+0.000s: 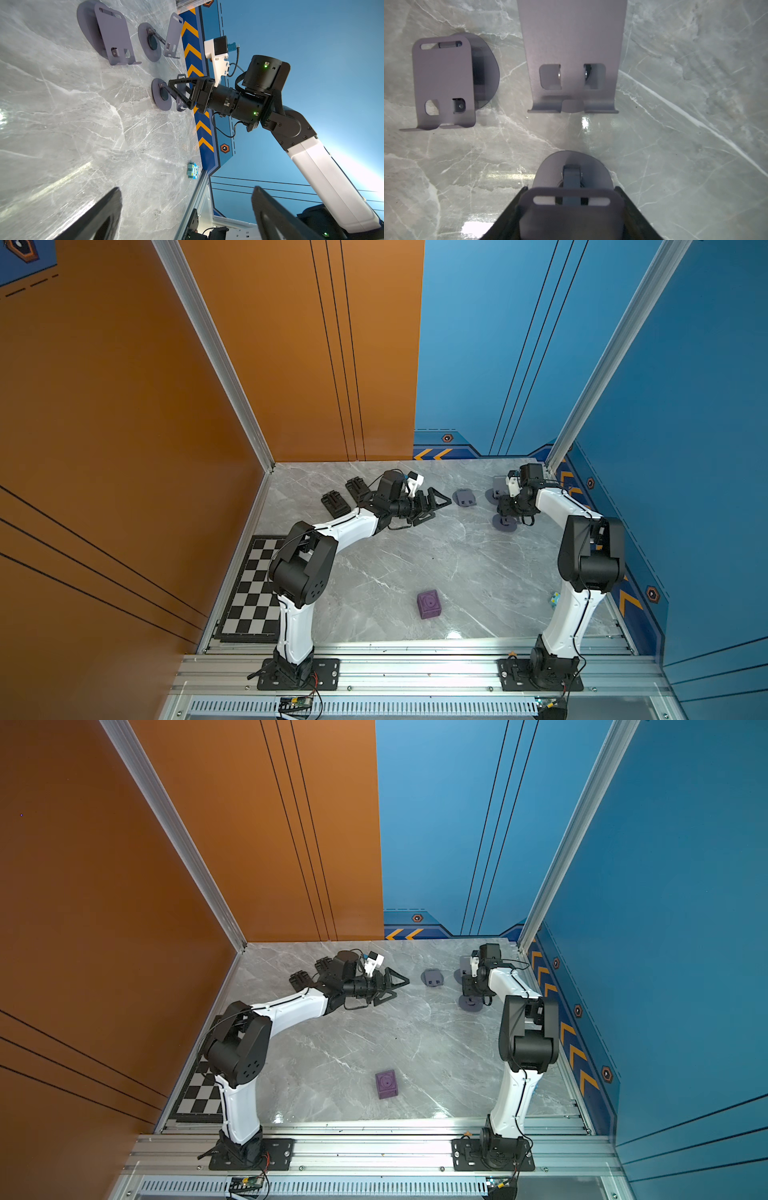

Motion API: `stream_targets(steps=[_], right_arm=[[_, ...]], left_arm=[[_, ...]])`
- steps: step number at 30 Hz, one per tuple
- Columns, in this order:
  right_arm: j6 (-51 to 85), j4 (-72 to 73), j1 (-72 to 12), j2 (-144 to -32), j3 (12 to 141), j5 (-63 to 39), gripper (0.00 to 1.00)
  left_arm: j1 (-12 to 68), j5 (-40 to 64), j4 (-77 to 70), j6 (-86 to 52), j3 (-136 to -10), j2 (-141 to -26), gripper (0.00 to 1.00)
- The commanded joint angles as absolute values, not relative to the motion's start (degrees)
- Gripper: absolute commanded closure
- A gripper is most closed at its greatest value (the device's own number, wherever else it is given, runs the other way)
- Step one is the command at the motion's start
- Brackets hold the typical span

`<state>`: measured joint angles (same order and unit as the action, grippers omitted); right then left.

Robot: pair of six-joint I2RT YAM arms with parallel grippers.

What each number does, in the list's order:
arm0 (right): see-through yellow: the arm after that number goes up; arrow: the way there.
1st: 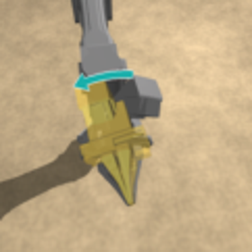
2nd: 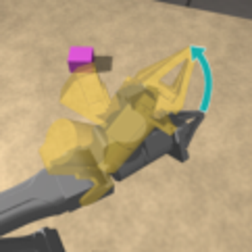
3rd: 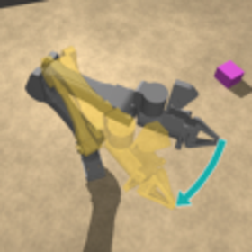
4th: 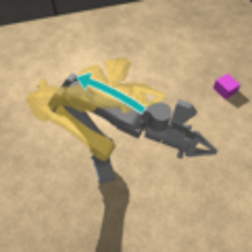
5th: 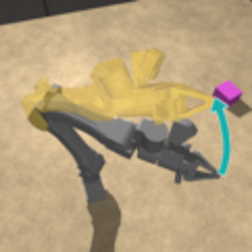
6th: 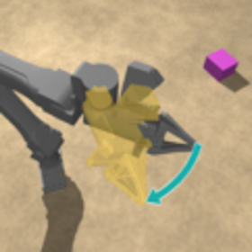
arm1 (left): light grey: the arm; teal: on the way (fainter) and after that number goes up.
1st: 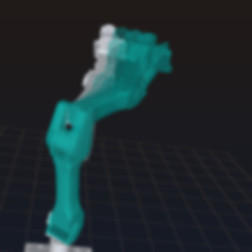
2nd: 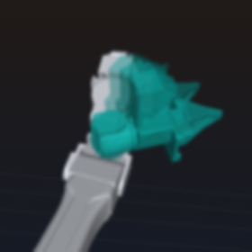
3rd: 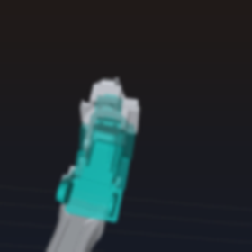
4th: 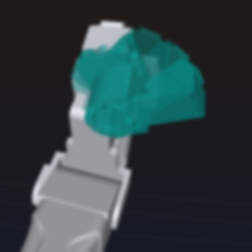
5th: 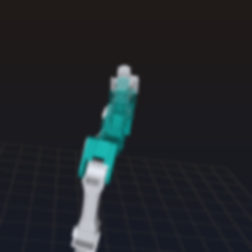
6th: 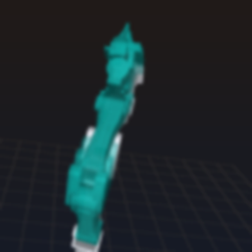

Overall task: Open the phone stand
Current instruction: Place the phone stand at the center of the board.

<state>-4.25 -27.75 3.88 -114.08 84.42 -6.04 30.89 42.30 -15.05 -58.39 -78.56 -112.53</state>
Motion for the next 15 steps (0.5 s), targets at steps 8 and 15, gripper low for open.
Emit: stream_targets(steps=[8,15], right_arm=[[-2.9,-27.0,5.1,-112.8,86.7,-6.1,0.00],[0.3,-29.1,5.7,-110.5,91.0,-6.4,0.00]], left_arm=[[31.4,43.6,-15.3,-58.1,-80.1,-113.2,0.01],[31.0,43.3,-15.3,-57.7,-79.4,-112.4,0.02]])
